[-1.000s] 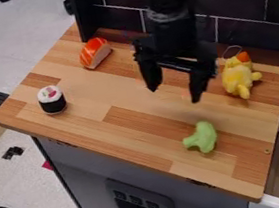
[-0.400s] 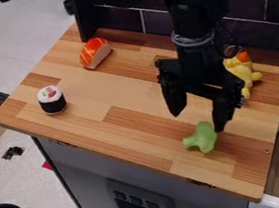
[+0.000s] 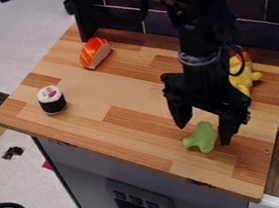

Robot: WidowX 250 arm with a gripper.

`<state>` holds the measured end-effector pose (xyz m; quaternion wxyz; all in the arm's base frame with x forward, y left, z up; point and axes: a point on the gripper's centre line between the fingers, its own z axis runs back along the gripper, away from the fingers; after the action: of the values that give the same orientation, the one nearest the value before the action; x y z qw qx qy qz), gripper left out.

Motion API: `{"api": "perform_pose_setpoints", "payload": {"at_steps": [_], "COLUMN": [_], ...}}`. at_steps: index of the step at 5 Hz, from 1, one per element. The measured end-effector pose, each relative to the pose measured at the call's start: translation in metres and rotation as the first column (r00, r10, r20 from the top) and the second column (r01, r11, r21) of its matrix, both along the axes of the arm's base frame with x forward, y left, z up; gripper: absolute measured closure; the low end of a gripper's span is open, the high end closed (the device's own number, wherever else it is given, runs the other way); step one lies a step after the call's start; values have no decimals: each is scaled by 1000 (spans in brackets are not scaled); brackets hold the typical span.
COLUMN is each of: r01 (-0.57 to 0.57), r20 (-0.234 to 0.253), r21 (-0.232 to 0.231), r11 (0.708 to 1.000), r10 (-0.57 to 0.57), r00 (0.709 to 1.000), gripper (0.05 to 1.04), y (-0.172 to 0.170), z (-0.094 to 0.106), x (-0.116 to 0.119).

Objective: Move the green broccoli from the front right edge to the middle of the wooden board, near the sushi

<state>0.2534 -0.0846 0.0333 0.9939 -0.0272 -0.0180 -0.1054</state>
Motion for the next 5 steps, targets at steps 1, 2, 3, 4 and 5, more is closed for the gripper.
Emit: {"api": "perform_pose_setpoints", "payload": {"at_steps": [1, 2, 3, 4, 5], "r01": [-10, -29, -36, -37, -42], "r20": [17, 52, 66, 82, 83], "r21": [19, 45, 69, 64, 31], "r11": [1000, 999, 997, 997, 999], "r10": [9, 27, 32, 32, 40], "r00": [1000, 998, 997, 996, 996], "gripper": [83, 83, 83, 118, 374], "y": [1, 1, 3, 3, 4], "z": [-10, -22, -33, -34, -35], "x": [-1, 1, 4, 7, 7]}}
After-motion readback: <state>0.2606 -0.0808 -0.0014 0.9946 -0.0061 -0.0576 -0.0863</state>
